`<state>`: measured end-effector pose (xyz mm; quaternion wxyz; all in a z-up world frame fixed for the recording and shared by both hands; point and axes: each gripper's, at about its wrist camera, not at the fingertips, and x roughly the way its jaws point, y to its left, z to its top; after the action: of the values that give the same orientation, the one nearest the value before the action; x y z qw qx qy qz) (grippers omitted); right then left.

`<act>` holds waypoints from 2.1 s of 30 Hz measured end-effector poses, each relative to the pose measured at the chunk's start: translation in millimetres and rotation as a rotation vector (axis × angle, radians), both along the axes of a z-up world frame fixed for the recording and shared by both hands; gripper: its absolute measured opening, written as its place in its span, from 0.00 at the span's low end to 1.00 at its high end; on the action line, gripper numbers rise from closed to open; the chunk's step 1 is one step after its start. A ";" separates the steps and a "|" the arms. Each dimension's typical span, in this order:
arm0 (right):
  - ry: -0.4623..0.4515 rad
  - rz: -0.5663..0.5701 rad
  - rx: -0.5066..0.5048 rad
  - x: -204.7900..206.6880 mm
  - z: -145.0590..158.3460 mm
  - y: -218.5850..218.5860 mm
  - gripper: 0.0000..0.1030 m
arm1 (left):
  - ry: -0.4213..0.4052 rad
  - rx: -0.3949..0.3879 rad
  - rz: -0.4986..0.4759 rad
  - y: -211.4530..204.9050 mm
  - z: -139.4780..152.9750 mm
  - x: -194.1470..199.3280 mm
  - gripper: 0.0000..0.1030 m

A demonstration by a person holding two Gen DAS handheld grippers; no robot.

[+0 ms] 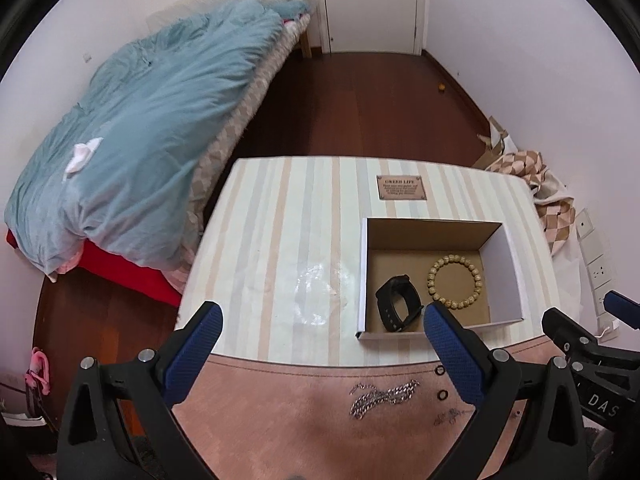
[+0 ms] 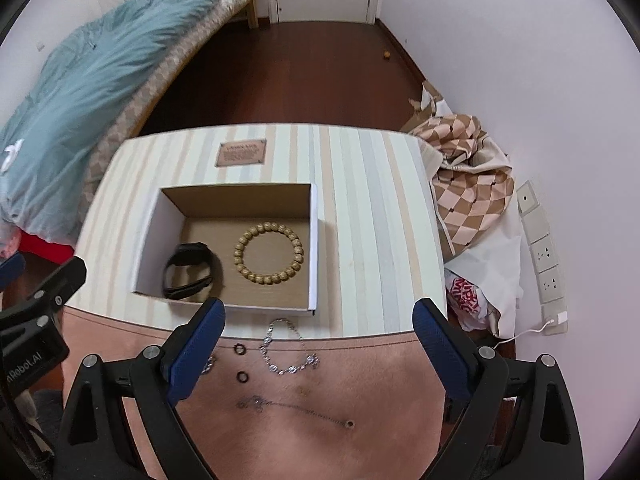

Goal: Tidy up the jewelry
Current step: 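Withdraw both grippers from the box back over the jewelry on the mat, then grasp the thick silver chain with the left gripper and lift it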

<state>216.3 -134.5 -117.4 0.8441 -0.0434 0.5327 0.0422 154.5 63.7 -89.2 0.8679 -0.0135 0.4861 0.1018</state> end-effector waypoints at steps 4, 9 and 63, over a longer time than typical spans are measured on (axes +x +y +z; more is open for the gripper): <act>-0.049 0.010 0.010 -20.2 22.5 0.9 0.93 | -0.043 0.001 -0.013 -2.2 19.4 -20.7 1.00; -0.105 0.007 0.033 -47.6 49.3 -0.7 0.93 | -0.090 -0.009 -0.018 -2.1 43.3 -45.7 1.00; 0.177 -0.234 0.276 -50.5 -135.5 -79.6 0.59 | 0.242 -0.125 -0.255 -36.4 -154.2 -41.1 0.13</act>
<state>165.8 -214.1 -252.9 0.7910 0.1388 0.5955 0.0202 113.4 27.3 -243.4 0.8064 0.0065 0.5901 -0.0387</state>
